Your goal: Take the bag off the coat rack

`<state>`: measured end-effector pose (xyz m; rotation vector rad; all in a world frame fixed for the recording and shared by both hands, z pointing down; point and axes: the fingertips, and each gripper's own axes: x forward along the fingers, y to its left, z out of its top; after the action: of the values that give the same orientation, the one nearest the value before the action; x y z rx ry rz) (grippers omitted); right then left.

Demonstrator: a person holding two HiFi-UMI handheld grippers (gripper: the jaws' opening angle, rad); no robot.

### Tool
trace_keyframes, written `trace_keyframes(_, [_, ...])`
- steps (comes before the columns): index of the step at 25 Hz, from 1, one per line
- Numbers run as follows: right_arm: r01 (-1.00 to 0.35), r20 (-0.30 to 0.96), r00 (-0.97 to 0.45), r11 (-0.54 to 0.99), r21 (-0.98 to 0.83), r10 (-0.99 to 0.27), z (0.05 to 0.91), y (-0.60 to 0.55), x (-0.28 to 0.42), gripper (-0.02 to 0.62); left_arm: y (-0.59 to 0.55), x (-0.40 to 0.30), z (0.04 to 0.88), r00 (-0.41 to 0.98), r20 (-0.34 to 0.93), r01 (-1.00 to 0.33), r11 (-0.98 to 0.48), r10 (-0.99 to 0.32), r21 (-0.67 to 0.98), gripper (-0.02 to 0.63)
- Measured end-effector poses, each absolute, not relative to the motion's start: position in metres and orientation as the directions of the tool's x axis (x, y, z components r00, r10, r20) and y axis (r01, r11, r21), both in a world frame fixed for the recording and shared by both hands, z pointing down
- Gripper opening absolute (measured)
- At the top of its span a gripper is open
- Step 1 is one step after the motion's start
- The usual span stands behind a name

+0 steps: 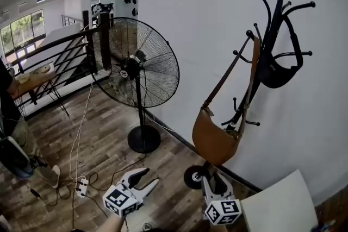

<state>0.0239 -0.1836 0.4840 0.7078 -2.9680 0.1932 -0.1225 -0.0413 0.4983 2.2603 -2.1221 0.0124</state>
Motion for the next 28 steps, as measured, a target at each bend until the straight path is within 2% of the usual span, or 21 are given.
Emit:
trace_keyframes(5, [-0.544,0.099,-0.839,0.833,-0.097,-0.536,0.481,-0.189,0.015,0.156,-0.057,-0.146,0.498,0.154,0.038,-0.988,-0.153,-0.987,0.034,0.192])
trace_keyframes(8, [-0.594,0.085,-0.803,0.803,-0.036,-0.590,0.474,-0.195,0.012,0.156,-0.073,-0.152,0.495,0.213,0.025,-0.976,-0.211,-0.977,0.048,0.192])
trace_keyframes(16, [-0.671,-0.007,-0.741,0.739,0.068,-0.672,0.430,-0.240,0.015,0.156,-0.128,-0.155,0.498,0.286,0.036,-0.957,-0.283,-0.957,0.067,0.192])
trace_keyframes(28, [-0.656,-0.159,-0.755,0.736,0.168,-0.637,0.353,-0.326,0.003,0.156,-0.224,-0.141,0.454,0.296,-0.032,-0.955,-0.295,-0.955,-0.028,0.192])
